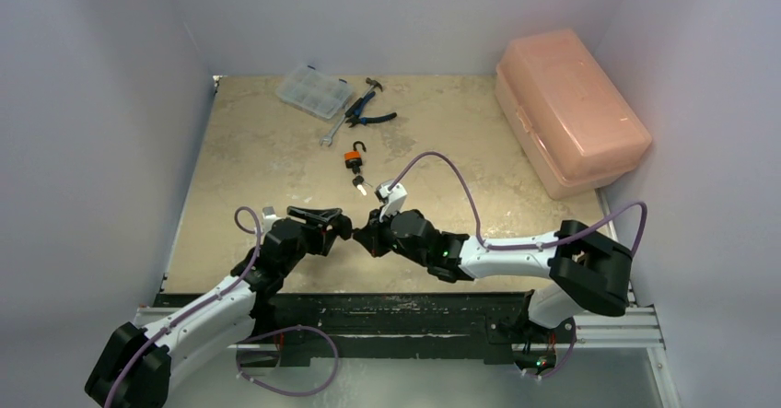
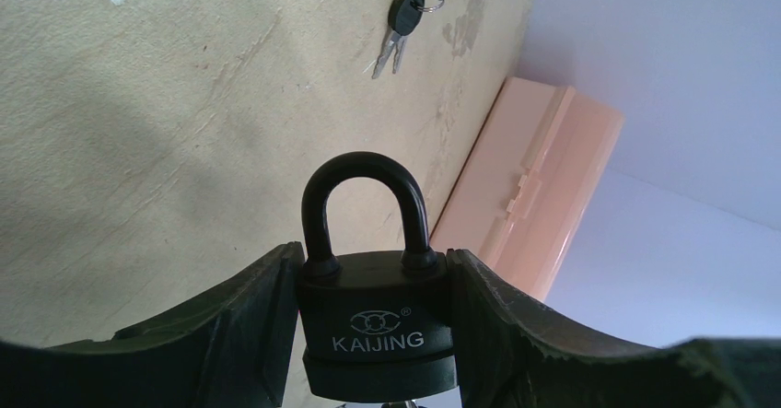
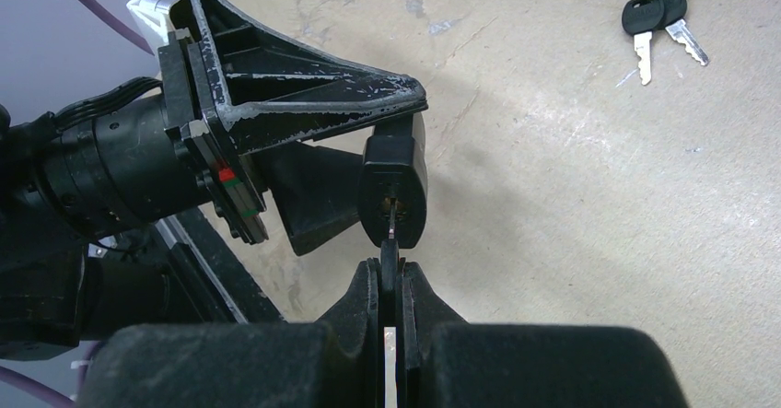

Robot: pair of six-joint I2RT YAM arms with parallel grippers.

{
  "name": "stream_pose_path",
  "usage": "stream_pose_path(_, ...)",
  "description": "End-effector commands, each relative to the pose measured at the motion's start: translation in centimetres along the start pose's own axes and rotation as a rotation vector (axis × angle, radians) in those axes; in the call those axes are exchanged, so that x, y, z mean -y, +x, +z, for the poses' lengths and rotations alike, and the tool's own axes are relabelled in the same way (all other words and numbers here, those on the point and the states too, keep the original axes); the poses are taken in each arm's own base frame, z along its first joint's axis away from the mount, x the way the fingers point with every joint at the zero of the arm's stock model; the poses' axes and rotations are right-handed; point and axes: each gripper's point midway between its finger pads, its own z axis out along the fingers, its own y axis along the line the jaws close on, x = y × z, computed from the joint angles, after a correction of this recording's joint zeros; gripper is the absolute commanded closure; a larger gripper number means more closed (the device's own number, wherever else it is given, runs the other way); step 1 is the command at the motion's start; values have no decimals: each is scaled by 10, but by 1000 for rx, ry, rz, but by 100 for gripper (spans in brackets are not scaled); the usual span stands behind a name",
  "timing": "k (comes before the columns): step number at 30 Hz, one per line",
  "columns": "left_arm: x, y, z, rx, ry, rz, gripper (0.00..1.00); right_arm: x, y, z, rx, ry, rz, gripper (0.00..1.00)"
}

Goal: Unlock with the key

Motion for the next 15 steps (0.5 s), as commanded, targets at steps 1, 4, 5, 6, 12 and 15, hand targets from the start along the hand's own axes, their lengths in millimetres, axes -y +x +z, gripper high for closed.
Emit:
stream_pose_path(1, 56, 19, -11, -85, 159, -12, 100, -29, -25, 6, 73, -104, 2, 100)
stream_pose_path(4, 56, 19, -11, -85, 161, -14, 100, -29, -25, 9, 71, -101, -5, 100)
stream_pose_path(5, 56, 19, -11, -86, 162, -14, 100, -28, -25, 10, 70, -98, -7, 100)
stream_pose_path(6, 56, 19, -11, -85, 162, -14, 100, -28, -25, 10, 70, -97, -7, 100)
stream_pose_path(12, 56, 19, -11, -86, 167, -18, 100, -34, -25, 15, 57, -110, 25, 100)
stream_pose_path(15, 55, 19, -11, -86, 169, -20, 100, -35, -24, 19, 45, -98, 47, 100)
